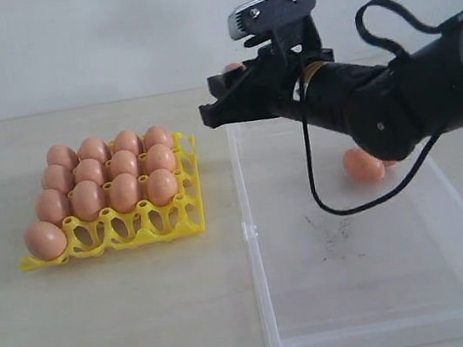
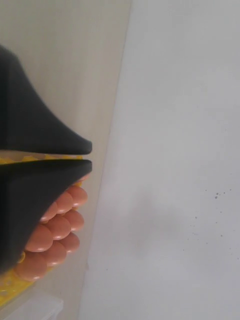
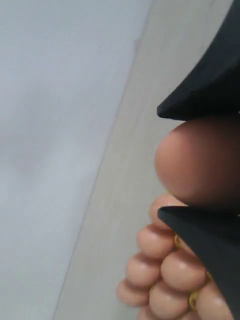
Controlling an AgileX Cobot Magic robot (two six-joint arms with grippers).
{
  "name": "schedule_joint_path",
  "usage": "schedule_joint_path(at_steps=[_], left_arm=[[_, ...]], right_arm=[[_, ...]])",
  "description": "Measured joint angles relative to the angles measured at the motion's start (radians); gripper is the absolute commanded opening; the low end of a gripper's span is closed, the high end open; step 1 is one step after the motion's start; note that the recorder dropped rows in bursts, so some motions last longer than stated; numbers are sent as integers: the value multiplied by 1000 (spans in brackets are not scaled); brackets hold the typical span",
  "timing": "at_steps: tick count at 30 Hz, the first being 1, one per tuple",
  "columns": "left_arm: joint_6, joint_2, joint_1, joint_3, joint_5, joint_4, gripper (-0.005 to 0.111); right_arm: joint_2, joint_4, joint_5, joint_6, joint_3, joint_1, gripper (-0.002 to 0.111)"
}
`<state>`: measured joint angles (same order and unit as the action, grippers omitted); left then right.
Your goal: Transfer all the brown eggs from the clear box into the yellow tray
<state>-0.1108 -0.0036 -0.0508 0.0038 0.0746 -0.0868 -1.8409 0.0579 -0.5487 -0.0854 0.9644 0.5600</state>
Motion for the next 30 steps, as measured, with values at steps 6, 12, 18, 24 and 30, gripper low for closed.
schedule_joint_path(at_steps=[6, 12, 18, 24, 30], left_arm=[[0, 0, 0, 0, 0, 0, 4], [0, 0, 0, 0, 0, 0, 4], [0, 0, 0, 0, 0, 0, 4], [0, 0, 0, 0, 0, 0, 4], [0, 0, 0, 0, 0, 0, 4]], right_arm=[[-55, 246, -314, -40, -12, 62, 0], [-163, 445, -538, -90, 42, 68, 0], [-309, 549, -640, -217, 161, 68, 0], [-453, 697, -649, -365, 343, 68, 0], [-565, 785, -652, -480, 493, 68, 0]])
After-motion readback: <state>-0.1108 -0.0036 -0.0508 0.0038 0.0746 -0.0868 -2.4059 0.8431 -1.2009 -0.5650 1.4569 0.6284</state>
